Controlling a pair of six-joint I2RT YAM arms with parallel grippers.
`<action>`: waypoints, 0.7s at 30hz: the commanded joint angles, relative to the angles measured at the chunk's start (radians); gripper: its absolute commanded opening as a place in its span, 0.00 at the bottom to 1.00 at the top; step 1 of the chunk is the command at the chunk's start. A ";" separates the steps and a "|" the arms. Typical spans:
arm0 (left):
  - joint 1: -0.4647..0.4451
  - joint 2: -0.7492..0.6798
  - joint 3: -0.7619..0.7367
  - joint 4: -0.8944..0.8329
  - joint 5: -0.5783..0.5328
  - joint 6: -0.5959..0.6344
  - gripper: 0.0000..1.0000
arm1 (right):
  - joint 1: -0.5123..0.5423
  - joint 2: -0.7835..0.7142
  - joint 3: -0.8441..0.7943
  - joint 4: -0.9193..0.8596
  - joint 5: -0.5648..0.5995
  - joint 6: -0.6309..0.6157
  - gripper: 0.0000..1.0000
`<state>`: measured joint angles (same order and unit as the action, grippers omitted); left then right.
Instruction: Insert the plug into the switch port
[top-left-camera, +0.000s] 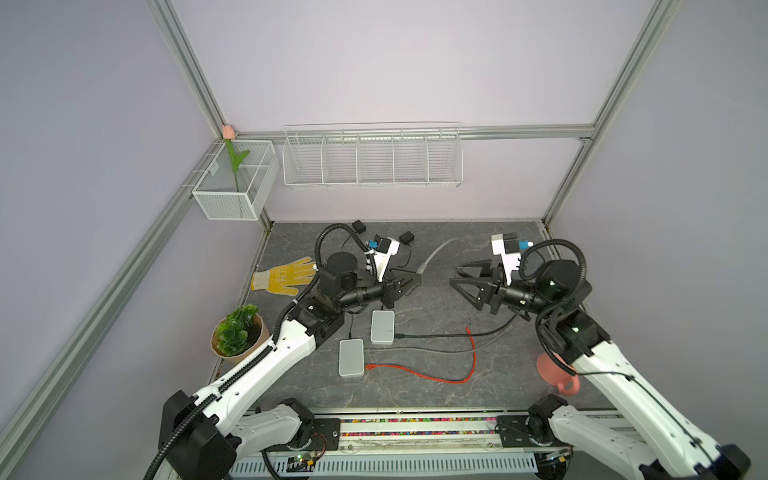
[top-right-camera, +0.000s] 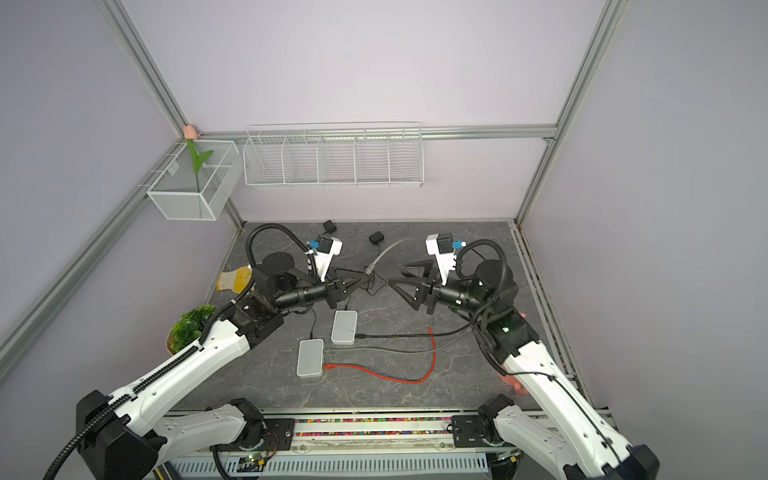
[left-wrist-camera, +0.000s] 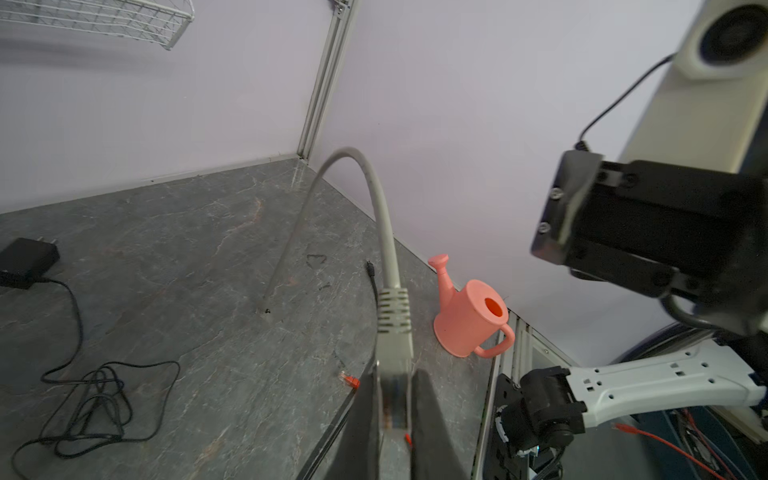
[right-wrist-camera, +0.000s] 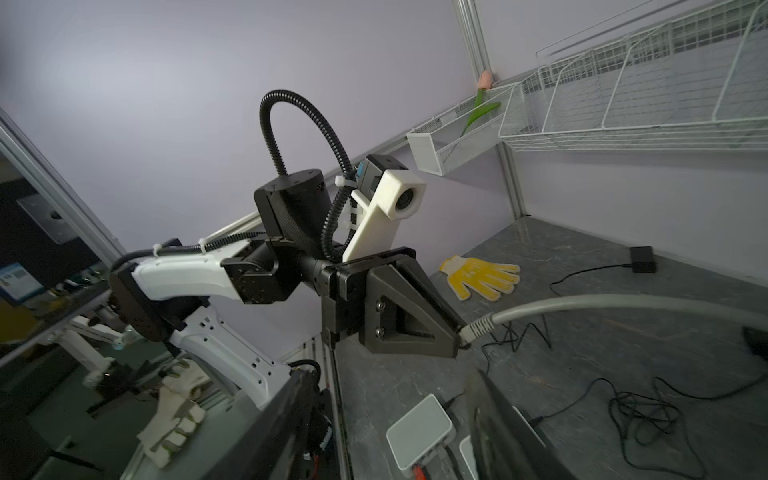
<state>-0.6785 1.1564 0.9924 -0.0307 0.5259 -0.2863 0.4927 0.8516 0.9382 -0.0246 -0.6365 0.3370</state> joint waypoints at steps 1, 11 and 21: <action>0.003 0.035 0.077 -0.103 -0.033 0.108 0.00 | 0.001 -0.059 0.023 -0.526 0.191 -0.347 0.64; -0.036 0.203 0.186 -0.274 0.046 0.218 0.00 | 0.005 0.028 0.219 -0.785 0.169 -0.670 0.64; -0.079 0.117 0.037 -0.326 0.035 0.275 0.00 | 0.097 0.282 0.381 -0.870 0.204 -0.828 0.54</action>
<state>-0.7540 1.3087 1.0649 -0.3313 0.5499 -0.0547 0.5613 1.0908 1.3056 -0.8513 -0.4545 -0.3981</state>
